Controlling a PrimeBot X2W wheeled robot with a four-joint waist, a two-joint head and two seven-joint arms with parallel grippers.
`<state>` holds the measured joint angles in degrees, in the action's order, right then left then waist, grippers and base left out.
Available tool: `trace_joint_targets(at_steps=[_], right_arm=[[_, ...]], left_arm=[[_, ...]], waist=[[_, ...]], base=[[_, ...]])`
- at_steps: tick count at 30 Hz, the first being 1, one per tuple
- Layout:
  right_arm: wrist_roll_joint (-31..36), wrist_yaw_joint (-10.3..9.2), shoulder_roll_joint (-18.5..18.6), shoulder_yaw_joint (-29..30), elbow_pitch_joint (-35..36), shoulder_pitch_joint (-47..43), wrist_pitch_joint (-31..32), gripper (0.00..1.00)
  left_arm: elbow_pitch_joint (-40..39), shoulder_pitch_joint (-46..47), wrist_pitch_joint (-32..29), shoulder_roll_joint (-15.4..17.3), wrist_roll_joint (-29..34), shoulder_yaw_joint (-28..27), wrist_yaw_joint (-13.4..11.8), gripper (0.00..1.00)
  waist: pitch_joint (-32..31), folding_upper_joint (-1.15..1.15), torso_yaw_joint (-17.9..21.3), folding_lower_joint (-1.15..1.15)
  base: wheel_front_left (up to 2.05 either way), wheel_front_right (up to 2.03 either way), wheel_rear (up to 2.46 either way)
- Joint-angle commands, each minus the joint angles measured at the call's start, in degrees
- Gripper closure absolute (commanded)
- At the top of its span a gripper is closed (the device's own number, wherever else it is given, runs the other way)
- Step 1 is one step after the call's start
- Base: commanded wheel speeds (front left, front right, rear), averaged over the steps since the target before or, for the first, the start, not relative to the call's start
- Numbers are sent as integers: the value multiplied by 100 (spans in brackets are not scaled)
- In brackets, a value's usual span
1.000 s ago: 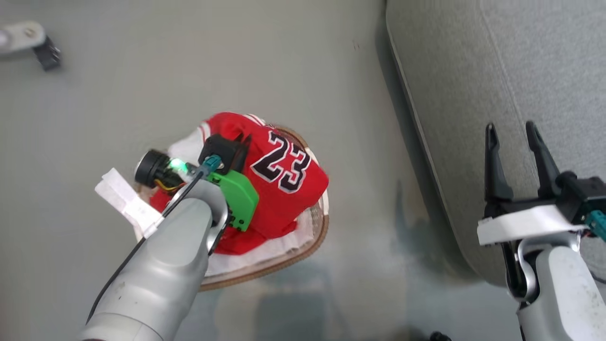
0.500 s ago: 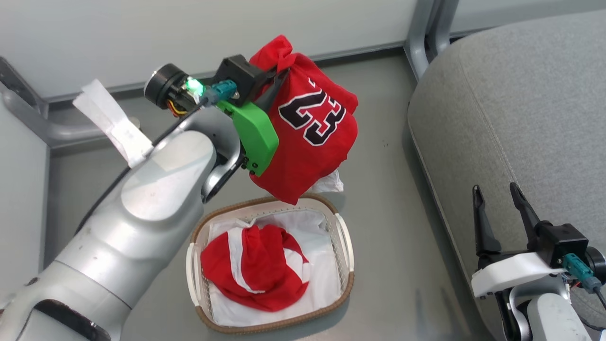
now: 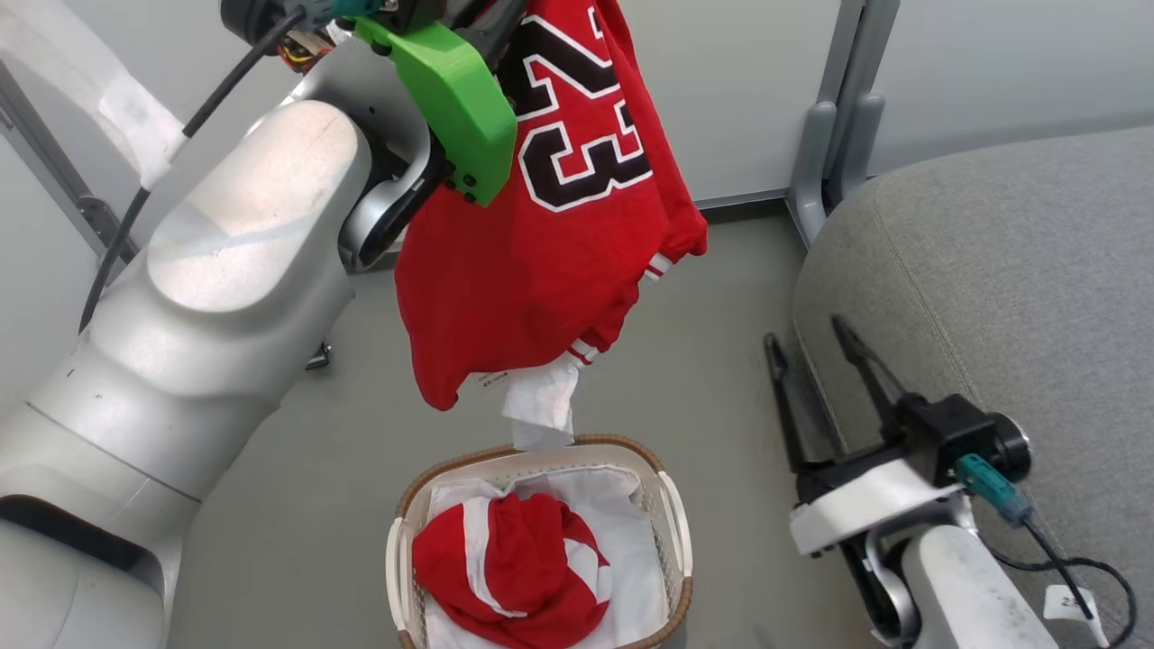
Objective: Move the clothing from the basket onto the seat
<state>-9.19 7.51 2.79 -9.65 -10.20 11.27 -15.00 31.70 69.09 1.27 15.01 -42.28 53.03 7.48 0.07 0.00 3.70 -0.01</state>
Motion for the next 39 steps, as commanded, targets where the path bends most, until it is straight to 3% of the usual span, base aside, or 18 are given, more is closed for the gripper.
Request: trace_joint_targets(at_steps=[1, 9, 21, 32, 34, 35, 39], right_arm=[[-64, -4, 19, -182, 2, 123, -28, 0], [-238, -4, 24, -1337, -439, 803, -28, 0], [-813, -4, 19, -1910, -1003, 1566, -28, 0], [-1317, -4, 21, -2278, -1029, 2186, -27, 0], [-1310, -4, 20, -2313, -1147, 2291, -28, 55], [-1304, -4, 20, -2324, -1213, 2348, -28, 100], [-1239, -5, 22, -2198, -1316, 2466, -28, 100]], left_arm=[[-10, 107, 56, -14, -38, -29, -5, 100], [61, 123, 190, -68, -200, -8, -4, 100], [-9, -40, 166, -246, -297, 191, -5, 100], [-145, -285, 131, -283, -402, 359, -7, 100], [-180, -339, 140, -281, -413, 375, -23, 100], [-198, -371, 139, -278, -437, 375, -32, 100], [-218, -500, 123, -232, -530, 346, -89, 100]], waist=[[-16, 0, -11, 1], [-72, 0, -89, 1], [-60, 0, -227, 1], [-36, 0, -355, 1], [-38, 0, -373, 1], [-38, 0, -382, 1], [-33, 0, -389, 1]], base=[[0, 0, 0], [0, 0, 0], [0, 0, 0], [0, 0, 0], [0, 0, 0], [0, 0, 0], [0, 0, 0]])
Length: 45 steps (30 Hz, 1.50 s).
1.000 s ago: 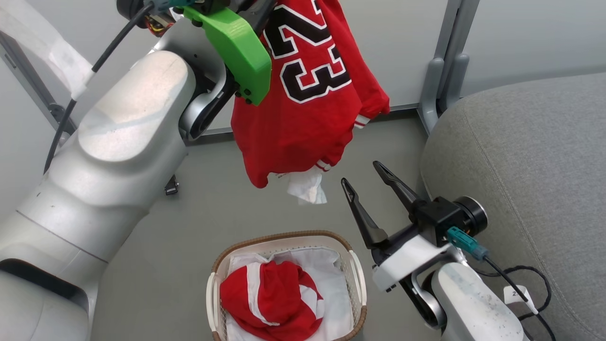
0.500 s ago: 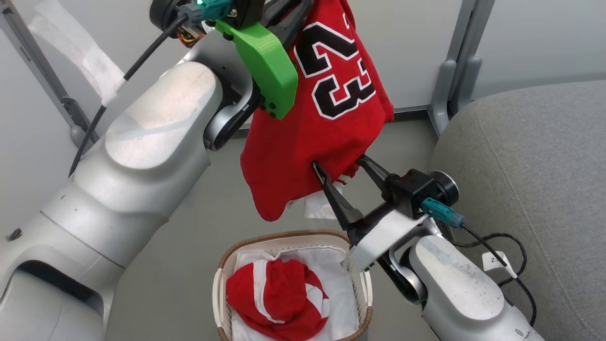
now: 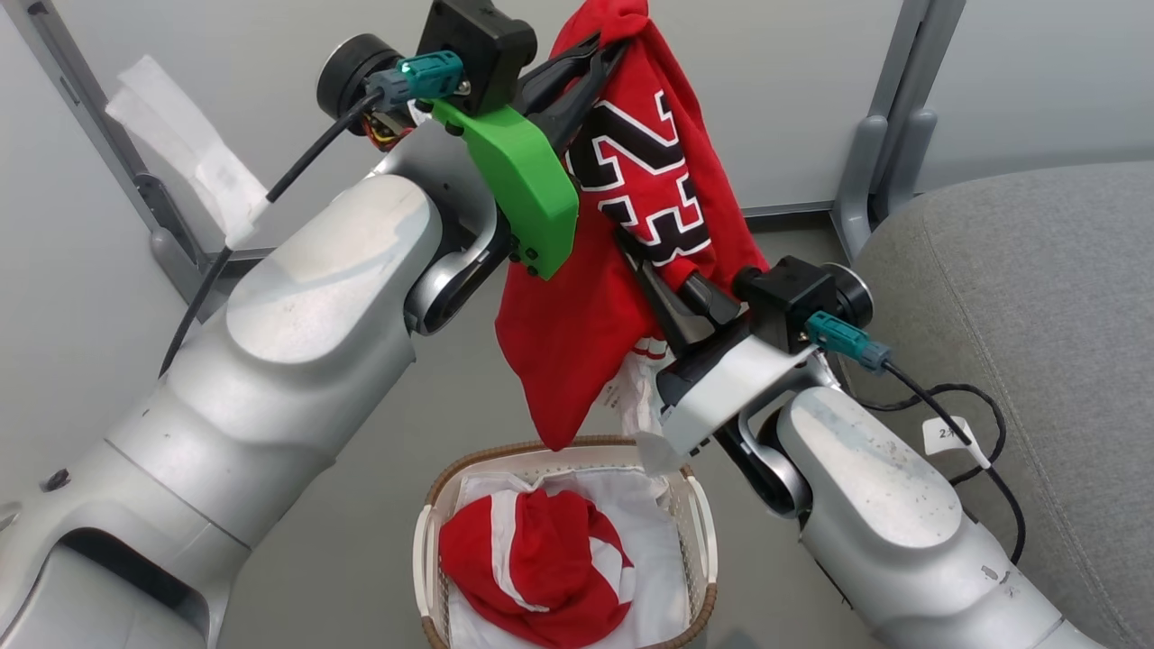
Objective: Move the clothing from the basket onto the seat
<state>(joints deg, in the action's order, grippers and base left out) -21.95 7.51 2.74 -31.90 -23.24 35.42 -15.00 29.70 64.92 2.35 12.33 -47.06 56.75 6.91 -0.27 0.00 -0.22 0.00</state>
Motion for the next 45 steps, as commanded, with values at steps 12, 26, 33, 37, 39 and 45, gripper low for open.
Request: trace_joint_targets(at_steps=[12, 26, 33, 37, 39, 45], right_arm=[[535, -4, 67, 785, -51, 199, -28, 100], [826, -5, 830, 1479, -166, 105, -27, 100], [831, -4, 1153, 1646, 19, 45, 146, 100], [816, -5, 1234, 1707, 193, 17, 251, 100], [811, -5, 1248, 1729, 269, 6, 288, 100], [819, -5, 1263, 1814, 405, -100, 355, 100]], left_arm=[[209, -657, 604, 239, -170, -191, -190, 0], [333, -1952, 1160, 66, -92, 181, -172, 0], [129, -2472, 1263, -103, 50, 214, -331, 0], [19, -2585, 1288, -143, 233, 221, -400, 0], [-31, -2590, 1282, -151, 302, 214, -429, 0], [-102, -2468, 1284, -177, 432, 203, -432, 0]], waist=[[-16, 0, 203, 0], [-39, 0, 892, 0], [152, 0, 1630, 0], [340, 0, 2058, 0], [435, 0, 2259, 0], [680, 0, 2648, 0]], base=[[0, 0, 0], [0, 0, 0], [0, 0, 0], [0, 0, 0], [0, 0, 0], [0, 0, 0]])
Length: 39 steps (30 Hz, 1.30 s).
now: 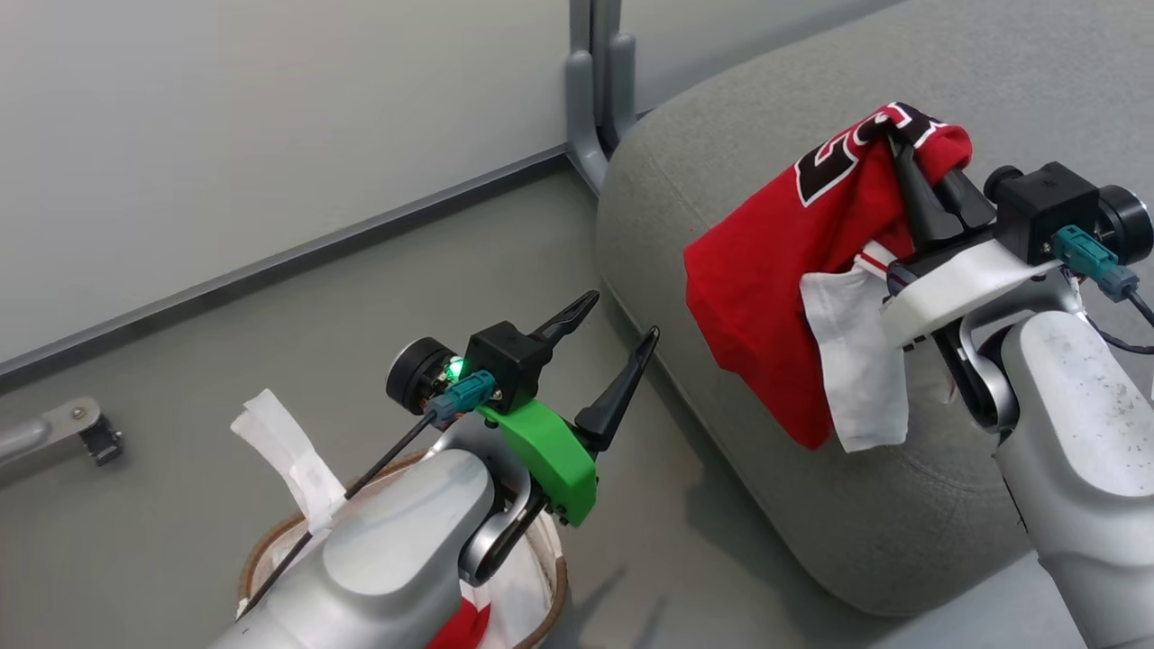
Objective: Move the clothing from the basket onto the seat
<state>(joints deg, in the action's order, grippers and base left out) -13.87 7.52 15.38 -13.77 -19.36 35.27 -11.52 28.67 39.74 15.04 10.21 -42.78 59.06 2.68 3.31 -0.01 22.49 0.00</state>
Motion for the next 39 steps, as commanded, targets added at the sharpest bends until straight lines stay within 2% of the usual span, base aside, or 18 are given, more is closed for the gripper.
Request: trace_joint_targets(at_steps=[1, 5, 11, 15, 20, 28, 34, 39], right_arm=[[19, -6, -4, 18, 28, -87, 9, 100], [40, -6, -28, 80, 28, -125, 32, 100], [17, -6, 74, -8, -157, 188, 160, 100], [-123, -6, 161, -74, -402, 637, 279, 100], [-280, -6, 403, -87, -845, 1639, 467, 100], [-501, -7, 1193, 487, -1705, 3332, 914, 100], [-139, -6, 1868, 1074, -2161, 4417, 1174, 100], [302, -7, 2170, 1424, -2533, 4693, 1164, 100]], left_arm=[[-4, 78, 15, 28, 28, -29, -4, 0], [-37, 149, 16, 17, 93, -39, -5, 0], [-172, 282, 17, 69, 154, -104, -72, 0], [-303, 406, -27, 149, 196, -145, -137, 0], [-545, 592, -174, 354, 275, -204, -275, 0], [-1122, 905, -459, 624, 490, -182, -480, 0], [-1625, 1142, -562, 696, 669, -165, -615, 0], [-1887, 1307, -643, 653, 791, -84, -651, 0]], waist=[[360, 1, 419, 0], [477, 1, 464, 0], [739, 1, 317, 0], [1051, 1, 121, 0], [1552, 1, -142, 0], [2422, 1, -721, 0], [3095, 1, -1123, 0], [3509, 1, -1362, 0]], base=[[0, 0, 0], [0, 0, 0], [0, 0, 0], [0, 0, 0], [0, 0, 0], [0, 0, 0], [0, 0, 0], [0, 0, 0]])
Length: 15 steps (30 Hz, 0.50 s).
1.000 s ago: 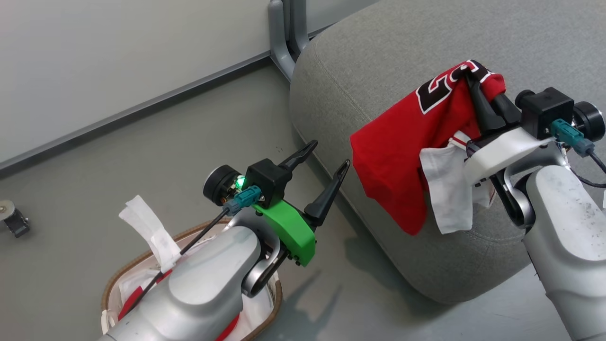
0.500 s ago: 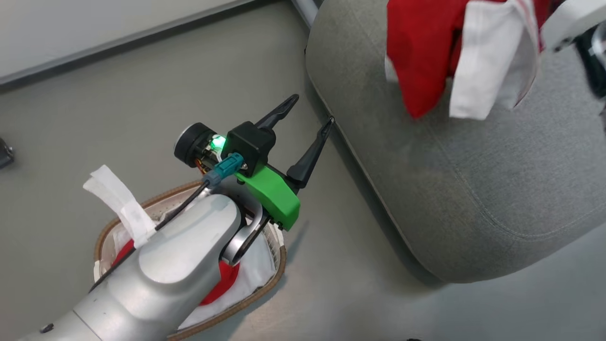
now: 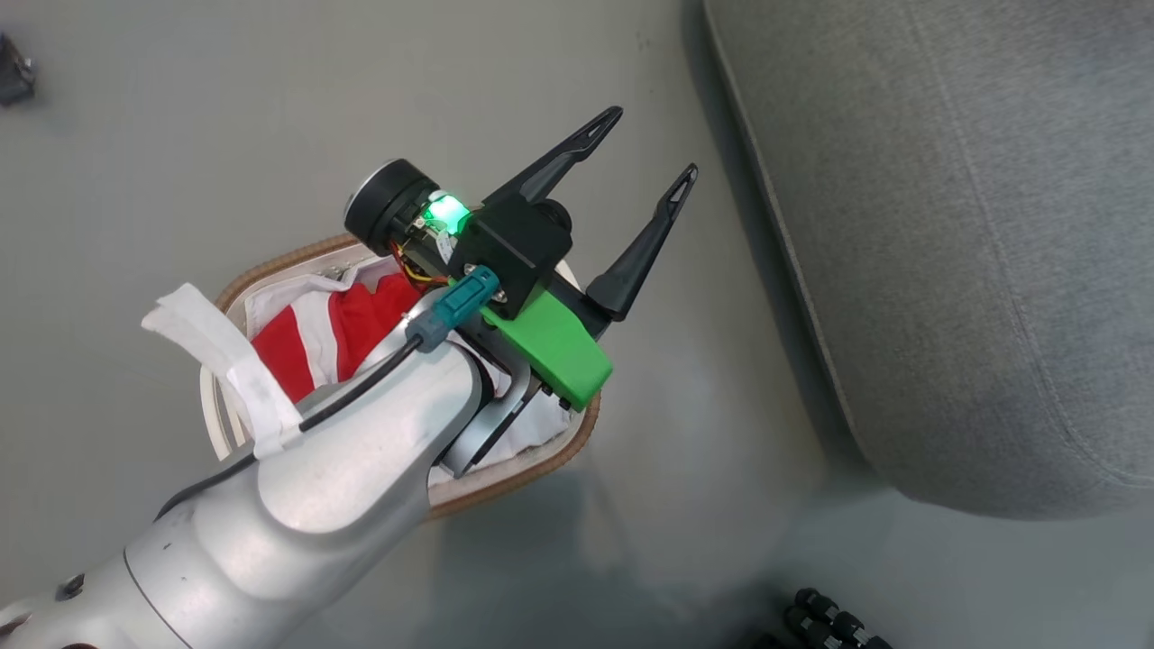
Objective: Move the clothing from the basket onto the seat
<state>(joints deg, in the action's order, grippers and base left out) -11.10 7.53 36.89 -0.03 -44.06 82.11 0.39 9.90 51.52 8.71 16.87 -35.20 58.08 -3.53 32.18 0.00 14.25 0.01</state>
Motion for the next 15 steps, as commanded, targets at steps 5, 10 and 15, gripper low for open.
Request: trace_joint_targets(at_steps=[5, 10, 15], right_arm=[[463, -8, -89, 366, -565, -273, -301, 100], [683, -8, -447, 607, -1186, -611, -530, 100], [739, -8, -820, 559, -1668, -813, -617, 100]], left_arm=[[-154, 229, -111, -2, 137, 92, -50, 0], [-238, 189, -144, 47, 157, 143, -67, 0], [-261, 130, -188, 145, 171, 183, -95, 0]], waist=[[927, 0, -637, -1], [1075, 0, -614, -1], [1076, 0, -499, -1]], base=[[0, 0, 0], [0, 0, 0], [0, 0, 0]])
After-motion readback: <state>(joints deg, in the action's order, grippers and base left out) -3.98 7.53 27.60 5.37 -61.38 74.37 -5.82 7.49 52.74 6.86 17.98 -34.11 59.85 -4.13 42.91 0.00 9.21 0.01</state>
